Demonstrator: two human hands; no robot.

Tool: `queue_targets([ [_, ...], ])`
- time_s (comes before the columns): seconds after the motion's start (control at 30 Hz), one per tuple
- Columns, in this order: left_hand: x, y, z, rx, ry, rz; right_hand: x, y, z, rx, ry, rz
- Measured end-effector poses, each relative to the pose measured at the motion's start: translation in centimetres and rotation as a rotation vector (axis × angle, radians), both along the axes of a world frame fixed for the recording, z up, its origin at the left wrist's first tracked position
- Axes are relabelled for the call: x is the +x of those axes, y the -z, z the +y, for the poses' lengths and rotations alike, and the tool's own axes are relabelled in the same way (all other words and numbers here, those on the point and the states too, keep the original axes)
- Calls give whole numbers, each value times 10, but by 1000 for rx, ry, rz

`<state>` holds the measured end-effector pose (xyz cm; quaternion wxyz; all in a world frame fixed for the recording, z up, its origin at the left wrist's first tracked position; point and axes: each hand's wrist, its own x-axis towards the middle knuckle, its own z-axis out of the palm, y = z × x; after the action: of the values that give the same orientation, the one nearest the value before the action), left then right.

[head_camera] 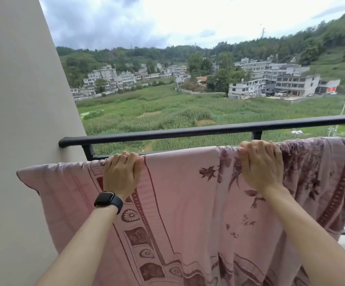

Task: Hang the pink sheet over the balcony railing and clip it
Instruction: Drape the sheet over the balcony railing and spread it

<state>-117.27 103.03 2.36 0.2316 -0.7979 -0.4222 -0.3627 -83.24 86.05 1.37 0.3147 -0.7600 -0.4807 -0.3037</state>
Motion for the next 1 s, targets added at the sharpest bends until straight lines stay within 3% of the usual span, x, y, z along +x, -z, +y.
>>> queue_targets([
  [0.1, 4, 1, -2, -3, -40, -77, 51, -1, -29, 26, 100, 111],
  [0.23, 44, -12, -26, -117, -53, -248, 43, -12, -27, 41, 79, 179],
  [0.37, 132, -23, -66, -102, 159, -167, -1, -14, -3, -12, -59, 123],
  [0.43, 158, -15, -77, -114, 166, -115, -5, -9, 1, -56, -88, 80],
  [0.63, 151, 3, -66, 1, 84, 31, 99, 11, -57, -50, 11, -115],
  [0.9, 170, 6, -88, -157, -16, -180, 84, 21, -64, -151, -137, 35],
  [1.0, 192, -4, -111, -206, 47, -285, 92, 10, -85, -170, -252, 106],
])
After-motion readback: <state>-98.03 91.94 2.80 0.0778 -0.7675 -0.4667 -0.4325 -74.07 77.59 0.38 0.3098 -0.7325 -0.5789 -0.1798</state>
